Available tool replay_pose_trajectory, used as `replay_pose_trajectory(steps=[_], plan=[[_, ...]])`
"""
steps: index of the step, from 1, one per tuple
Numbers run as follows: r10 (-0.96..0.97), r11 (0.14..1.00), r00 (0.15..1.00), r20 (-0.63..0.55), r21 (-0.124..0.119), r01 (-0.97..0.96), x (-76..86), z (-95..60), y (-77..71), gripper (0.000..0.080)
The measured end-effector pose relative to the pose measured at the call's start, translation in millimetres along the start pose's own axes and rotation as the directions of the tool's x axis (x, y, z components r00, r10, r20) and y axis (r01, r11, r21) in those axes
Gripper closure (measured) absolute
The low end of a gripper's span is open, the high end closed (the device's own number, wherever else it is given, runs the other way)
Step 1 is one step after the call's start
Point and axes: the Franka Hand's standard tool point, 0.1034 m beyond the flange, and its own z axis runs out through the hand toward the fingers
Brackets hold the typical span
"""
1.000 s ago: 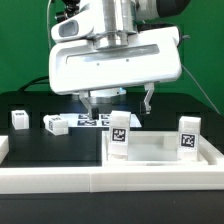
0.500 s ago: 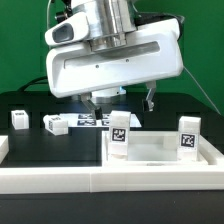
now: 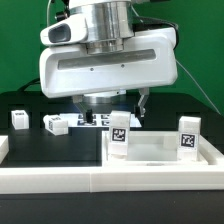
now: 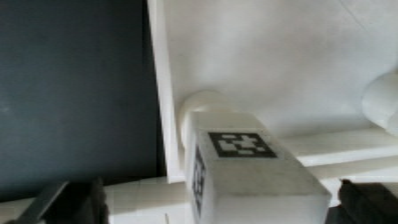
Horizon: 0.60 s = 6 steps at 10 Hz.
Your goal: Assemble square table
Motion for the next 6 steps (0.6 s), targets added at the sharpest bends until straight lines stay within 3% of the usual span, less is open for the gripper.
replay_pose_trajectory(steps=[4, 5, 6], plan=[[0.006, 1.000, 1.000, 0.008, -0.003, -0.006, -0.6, 0.8, -0.3, 0.0150], [0.013, 1.000, 0.999, 0.030, -0.026, -0.012, 3.1, 1.8, -1.9, 0.0150], [0.003, 0.999, 1.000, 0.023, -0.033, -0.003, 11.5, 4.0, -5.2, 0.0150]])
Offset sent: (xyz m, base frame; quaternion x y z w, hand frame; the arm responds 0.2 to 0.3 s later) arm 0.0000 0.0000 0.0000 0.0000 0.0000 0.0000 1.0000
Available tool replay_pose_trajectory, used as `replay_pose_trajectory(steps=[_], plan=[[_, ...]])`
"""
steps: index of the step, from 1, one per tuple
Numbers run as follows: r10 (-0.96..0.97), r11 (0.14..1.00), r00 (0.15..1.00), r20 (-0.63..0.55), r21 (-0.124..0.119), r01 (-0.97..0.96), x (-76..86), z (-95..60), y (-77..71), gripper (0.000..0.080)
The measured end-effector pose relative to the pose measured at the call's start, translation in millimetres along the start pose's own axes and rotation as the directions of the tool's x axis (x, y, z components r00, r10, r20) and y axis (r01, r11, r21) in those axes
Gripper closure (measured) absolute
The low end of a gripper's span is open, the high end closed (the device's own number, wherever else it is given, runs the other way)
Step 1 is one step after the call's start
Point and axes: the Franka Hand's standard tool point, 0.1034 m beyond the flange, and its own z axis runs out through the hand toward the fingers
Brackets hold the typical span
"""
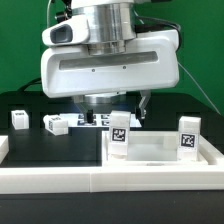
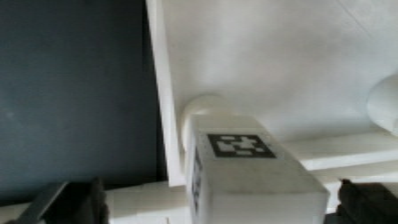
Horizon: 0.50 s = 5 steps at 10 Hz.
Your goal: Assemble square table
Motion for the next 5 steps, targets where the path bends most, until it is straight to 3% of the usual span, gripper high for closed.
replay_pose_trajectory(steps=[5], plan=[[-0.008, 1.000, 1.000, -0.003, -0.001, 0.008, -0.3, 7.8, -2.8, 0.0150]])
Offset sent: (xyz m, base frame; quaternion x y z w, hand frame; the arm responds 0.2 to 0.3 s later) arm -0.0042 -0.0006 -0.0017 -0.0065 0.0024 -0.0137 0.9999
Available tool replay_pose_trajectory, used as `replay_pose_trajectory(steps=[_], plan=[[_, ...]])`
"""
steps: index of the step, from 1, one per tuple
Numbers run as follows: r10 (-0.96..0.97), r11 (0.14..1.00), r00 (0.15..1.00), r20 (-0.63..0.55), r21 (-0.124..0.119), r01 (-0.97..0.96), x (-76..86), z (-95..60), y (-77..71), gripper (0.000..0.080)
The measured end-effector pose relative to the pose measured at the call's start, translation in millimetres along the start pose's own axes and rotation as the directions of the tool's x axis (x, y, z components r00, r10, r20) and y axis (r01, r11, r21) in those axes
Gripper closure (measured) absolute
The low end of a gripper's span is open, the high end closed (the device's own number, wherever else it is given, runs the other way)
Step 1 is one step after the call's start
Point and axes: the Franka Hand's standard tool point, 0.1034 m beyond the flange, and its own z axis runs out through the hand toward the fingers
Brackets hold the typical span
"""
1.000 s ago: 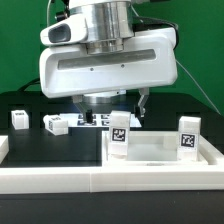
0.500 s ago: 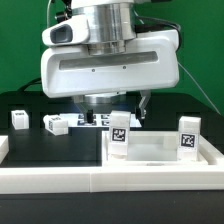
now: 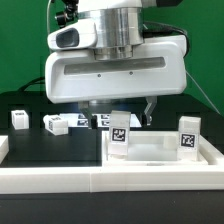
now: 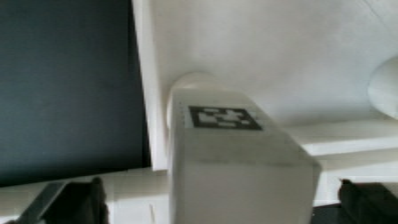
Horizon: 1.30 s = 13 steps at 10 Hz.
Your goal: Assemble square table
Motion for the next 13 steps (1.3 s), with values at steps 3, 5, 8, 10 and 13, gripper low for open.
replay_pose_trajectory(steps=[3, 5, 8, 10, 13], plan=[[-0.024, 1.000, 1.000, 0.002, -0.001, 0.024, -2.0, 2.0, 0.8, 0.0434], [-0.036, 0.999, 0.999, 0.002, -0.001, 0.036, -2.0, 2.1, 1.6, 0.0512], [-0.016, 1.000, 1.000, 0.002, 0.000, 0.016, -2.0, 2.1, 1.4, 0.0512], [0.018, 1.000, 1.000, 0.001, 0.003, -0.018, -2.0, 2.1, 0.9, 0.0512], [0.327, 0.944, 0.945, -0.008, 0.053, -0.326, -1.0, 2.7, 1.4, 0.0512]])
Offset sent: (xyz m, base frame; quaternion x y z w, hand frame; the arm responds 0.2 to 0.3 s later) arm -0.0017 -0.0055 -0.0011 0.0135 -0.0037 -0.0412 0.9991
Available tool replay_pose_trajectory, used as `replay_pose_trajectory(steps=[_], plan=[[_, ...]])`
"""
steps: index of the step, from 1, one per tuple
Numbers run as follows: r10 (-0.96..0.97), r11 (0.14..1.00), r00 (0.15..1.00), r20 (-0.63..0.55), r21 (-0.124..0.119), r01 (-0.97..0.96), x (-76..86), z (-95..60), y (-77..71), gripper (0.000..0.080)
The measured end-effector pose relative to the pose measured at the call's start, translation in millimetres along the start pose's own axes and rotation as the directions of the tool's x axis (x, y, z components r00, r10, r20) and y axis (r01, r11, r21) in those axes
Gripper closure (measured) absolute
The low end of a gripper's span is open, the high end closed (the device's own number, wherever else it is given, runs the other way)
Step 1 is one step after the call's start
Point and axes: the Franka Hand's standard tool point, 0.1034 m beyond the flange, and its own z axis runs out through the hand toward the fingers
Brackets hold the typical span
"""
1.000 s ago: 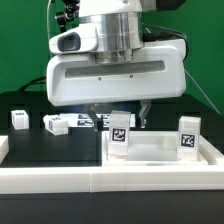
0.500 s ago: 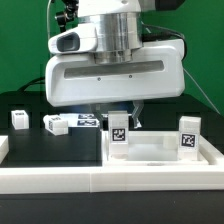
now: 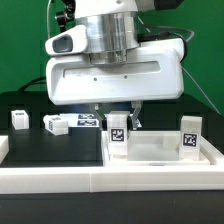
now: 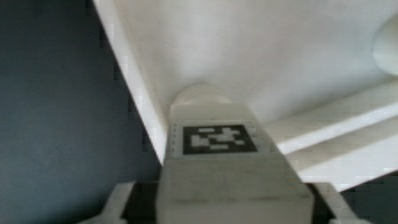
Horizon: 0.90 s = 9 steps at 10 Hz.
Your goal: Assemble square table
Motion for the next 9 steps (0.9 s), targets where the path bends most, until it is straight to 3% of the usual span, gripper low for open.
replay_pose_trajectory(steps=[1, 5, 9], plan=[[0.137, 0.990, 0.991, -0.007, 0.016, -0.137, 0.7, 0.3, -1.6, 0.0512], [0.471, 0.881, 0.882, 0.006, 0.037, -0.471, -0.3, 1.4, -6.9, 0.0511], [0.676, 0.736, 0.737, 0.024, 0.035, -0.676, -0.5, 1.6, -6.8, 0.0511]])
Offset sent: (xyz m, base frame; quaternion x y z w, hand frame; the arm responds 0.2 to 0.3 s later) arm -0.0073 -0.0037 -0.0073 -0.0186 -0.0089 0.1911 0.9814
